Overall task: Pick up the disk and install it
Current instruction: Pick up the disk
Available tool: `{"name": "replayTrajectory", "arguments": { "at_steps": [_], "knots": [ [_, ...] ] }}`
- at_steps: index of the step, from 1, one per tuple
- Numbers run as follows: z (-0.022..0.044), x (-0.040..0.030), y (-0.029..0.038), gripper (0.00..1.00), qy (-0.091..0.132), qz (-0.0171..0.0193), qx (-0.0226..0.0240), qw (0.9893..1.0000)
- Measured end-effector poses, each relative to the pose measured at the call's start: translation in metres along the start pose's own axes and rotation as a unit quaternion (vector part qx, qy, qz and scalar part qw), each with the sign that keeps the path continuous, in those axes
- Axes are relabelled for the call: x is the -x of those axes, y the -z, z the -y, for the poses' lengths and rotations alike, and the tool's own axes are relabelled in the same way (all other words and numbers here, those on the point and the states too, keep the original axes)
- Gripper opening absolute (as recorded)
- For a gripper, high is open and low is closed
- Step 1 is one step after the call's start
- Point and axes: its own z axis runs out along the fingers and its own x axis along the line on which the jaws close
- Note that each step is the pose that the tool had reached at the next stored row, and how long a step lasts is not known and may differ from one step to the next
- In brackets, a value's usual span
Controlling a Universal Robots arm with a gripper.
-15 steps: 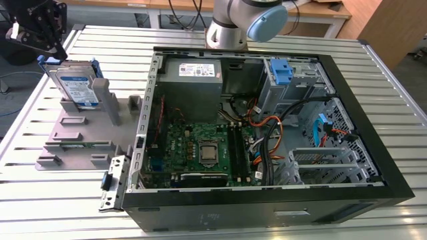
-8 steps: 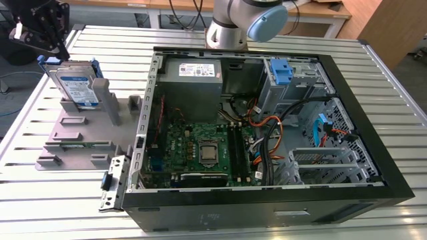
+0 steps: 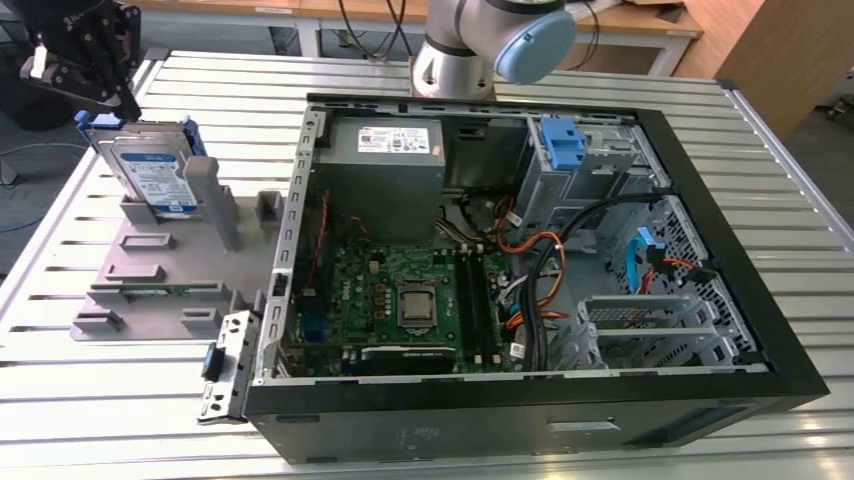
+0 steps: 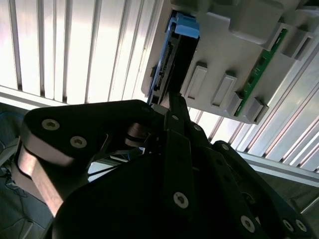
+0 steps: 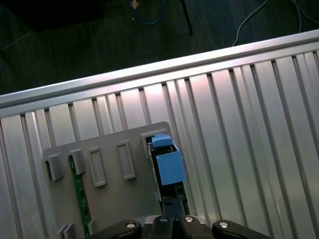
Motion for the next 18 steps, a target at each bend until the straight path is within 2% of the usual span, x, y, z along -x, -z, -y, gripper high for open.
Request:
{"name": "replayTrajectory", "arguments": {
  "at_steps": [4, 11, 18],
  "knots": [
    [0.0024, 0.0006, 0.0001, 0.11, 0.000, 0.0000, 0.0000, 1.0000],
    [0.0026, 0.0007, 0.0001, 0.11, 0.000, 0.0000, 0.0000, 1.0000],
    [0.0028, 0.0007, -0.0003, 0.11, 0.032, -0.0014, 0.0018, 0.9995]
  ]
}}
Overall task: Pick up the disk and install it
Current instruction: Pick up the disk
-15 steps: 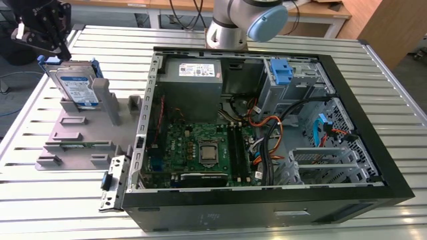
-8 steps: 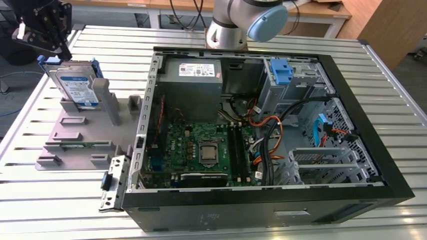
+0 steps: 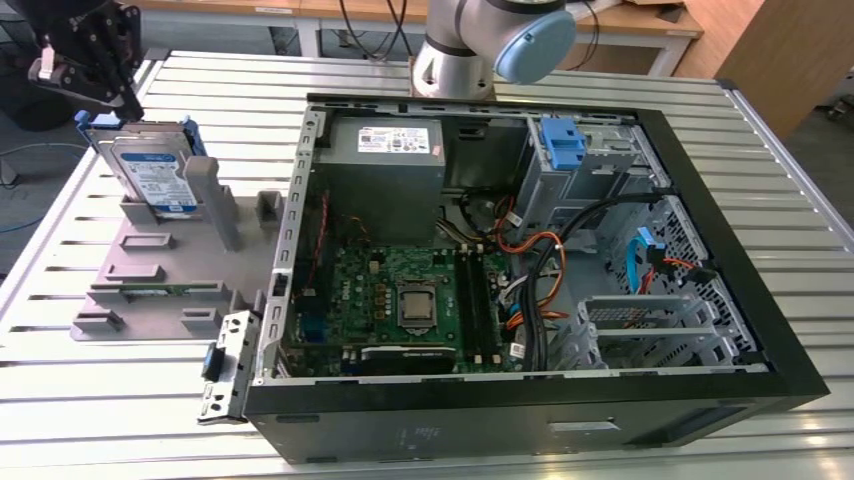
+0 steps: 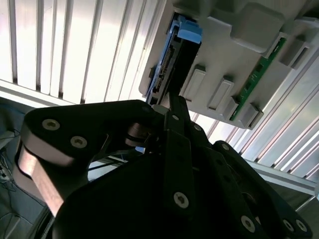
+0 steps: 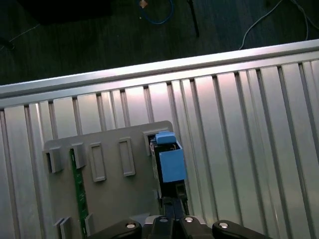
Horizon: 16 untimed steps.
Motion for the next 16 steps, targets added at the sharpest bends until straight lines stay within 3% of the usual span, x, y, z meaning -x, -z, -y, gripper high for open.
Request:
{"name": "replayTrajectory", "arguments": {
  "at_steps": [9, 16],
  "knots": [
    [0.0004, -0.0001, -0.0023, 0.11, 0.052, -0.0024, 0.0030, 0.9986],
    [0.0005, -0.0001, -0.0029, 0.11, 0.055, -0.0024, 0.0031, 0.9985]
  ]
}}
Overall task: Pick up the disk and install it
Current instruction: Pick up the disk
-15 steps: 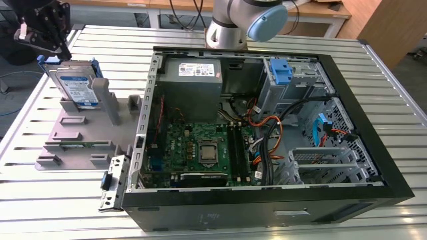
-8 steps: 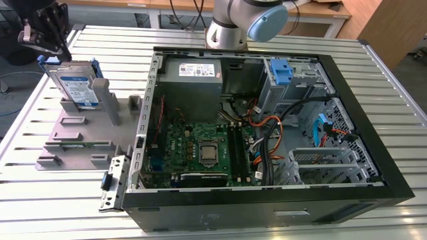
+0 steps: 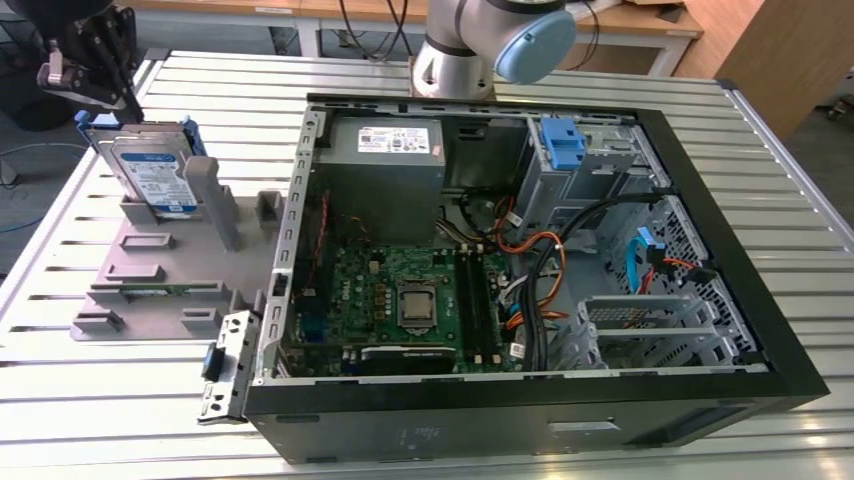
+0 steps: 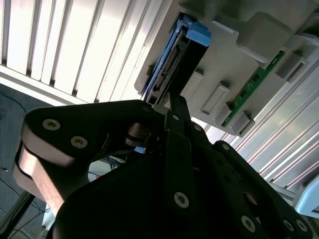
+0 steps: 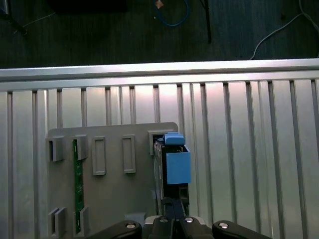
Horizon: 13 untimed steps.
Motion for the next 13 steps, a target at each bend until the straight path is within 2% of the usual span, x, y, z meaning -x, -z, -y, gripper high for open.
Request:
{"name": "replayTrajectory", "arguments": {
  "at_steps": [13],
  "knots": [
    [0.0021, 0.0001, -0.0004, 0.11, 0.001, 0.0000, 0.0000, 1.0000]
  ]
}}
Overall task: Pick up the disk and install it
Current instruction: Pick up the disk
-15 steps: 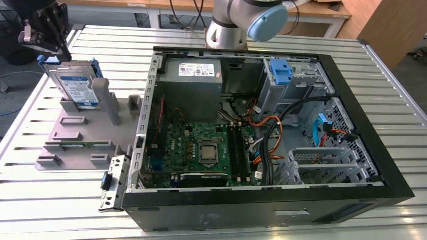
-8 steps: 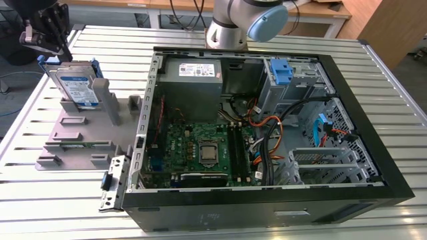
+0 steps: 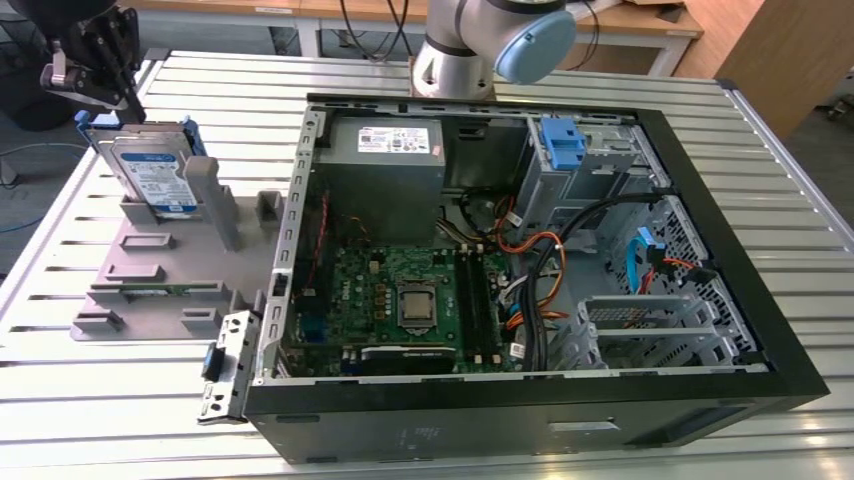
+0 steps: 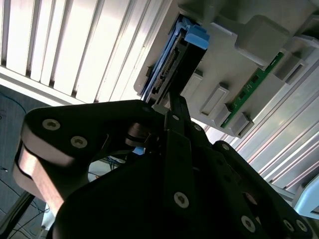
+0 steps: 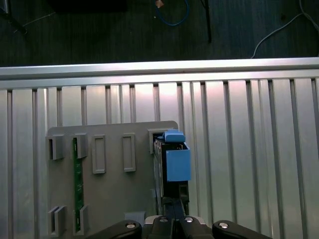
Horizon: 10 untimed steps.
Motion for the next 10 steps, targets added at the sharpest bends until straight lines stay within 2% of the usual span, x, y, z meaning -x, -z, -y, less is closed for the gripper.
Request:
{"name": "replayTrajectory", "arguments": {
  "at_steps": [5, 6, 7, 9, 10],
  "knots": [
    [0.0000, 0.0000, 0.0000, 0.11, 0.000, 0.0000, 0.0000, 1.0000],
    [0.0000, 0.0000, 0.0000, 0.17, 0.000, 0.0000, 0.0000, 1.0000],
    [0.0000, 0.0000, -0.0001, 0.17, 0.000, 0.0000, 0.0000, 1.0000],
    [0.0000, 0.0000, -0.0001, 0.29, 0.000, 0.0000, 0.0000, 1.0000],
    [0.0000, 0.0000, -0.0001, 0.29, 0.000, 0.0000, 0.0000, 1.0000]
  ]
}}
